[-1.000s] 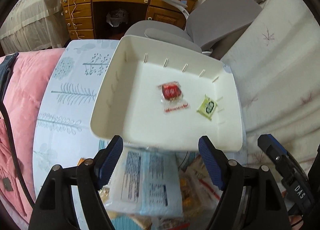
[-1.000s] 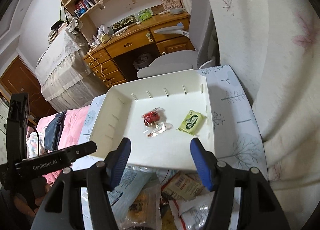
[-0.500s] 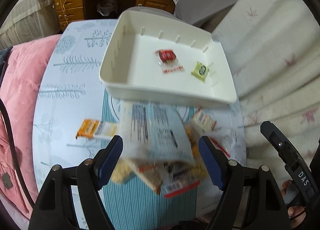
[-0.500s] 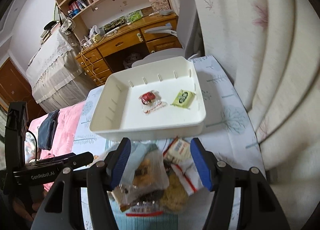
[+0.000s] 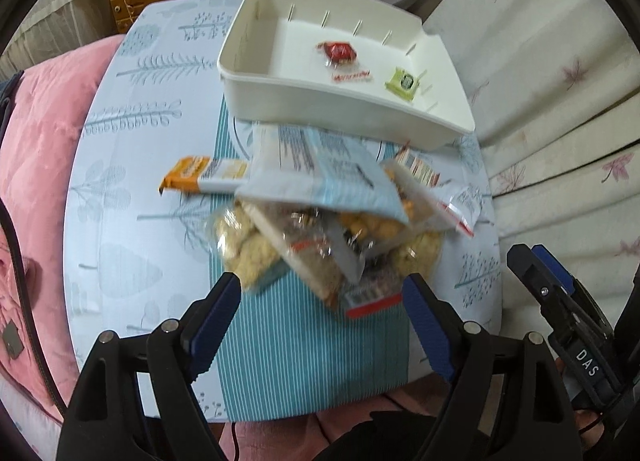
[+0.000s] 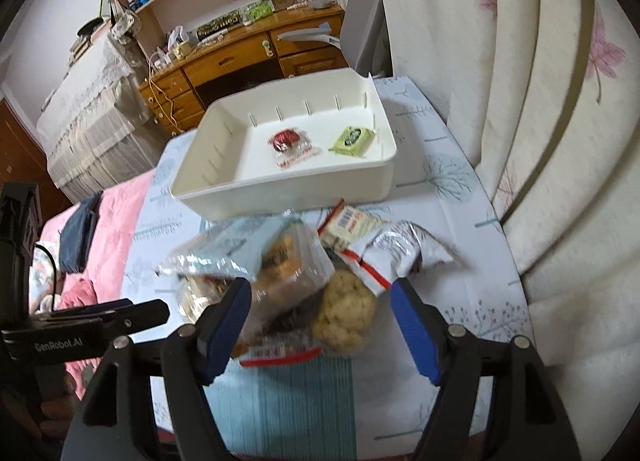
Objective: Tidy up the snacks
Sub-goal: 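Move both tools back toward the snack pile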
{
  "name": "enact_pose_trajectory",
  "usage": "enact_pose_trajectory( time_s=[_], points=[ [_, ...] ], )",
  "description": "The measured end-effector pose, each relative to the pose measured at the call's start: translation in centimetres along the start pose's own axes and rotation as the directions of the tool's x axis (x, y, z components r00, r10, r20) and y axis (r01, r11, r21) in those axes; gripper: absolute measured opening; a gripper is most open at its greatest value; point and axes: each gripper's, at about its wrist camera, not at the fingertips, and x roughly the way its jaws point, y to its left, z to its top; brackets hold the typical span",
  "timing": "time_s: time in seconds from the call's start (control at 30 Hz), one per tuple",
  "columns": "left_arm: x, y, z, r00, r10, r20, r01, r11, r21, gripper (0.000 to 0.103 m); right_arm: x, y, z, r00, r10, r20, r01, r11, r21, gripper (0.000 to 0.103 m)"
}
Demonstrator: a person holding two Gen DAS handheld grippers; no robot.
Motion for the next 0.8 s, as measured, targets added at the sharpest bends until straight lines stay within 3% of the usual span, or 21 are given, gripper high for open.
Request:
enact_pose_trajectory(
  time_s=[0.47, 0.8],
  points=[
    [2.9, -3.2, -1.2, 0.992, 0.061, -0.108, -0.063, 0.998, -0.020, 0.087, 1.8, -3.8, -1.5, 0.993, -0.076, -0.086, 0.067, 0.993, -0.098, 0.074],
    [5.2, -8.3, -1.4, 0.988, 0.084, -0.128, -0.088, 0.996, -0.030, 0.087, 4.0, -6.4, -0.6, 0.985, -0.053, -0.167, 0.001, 0.955, -0.298, 0.074]
  ],
)
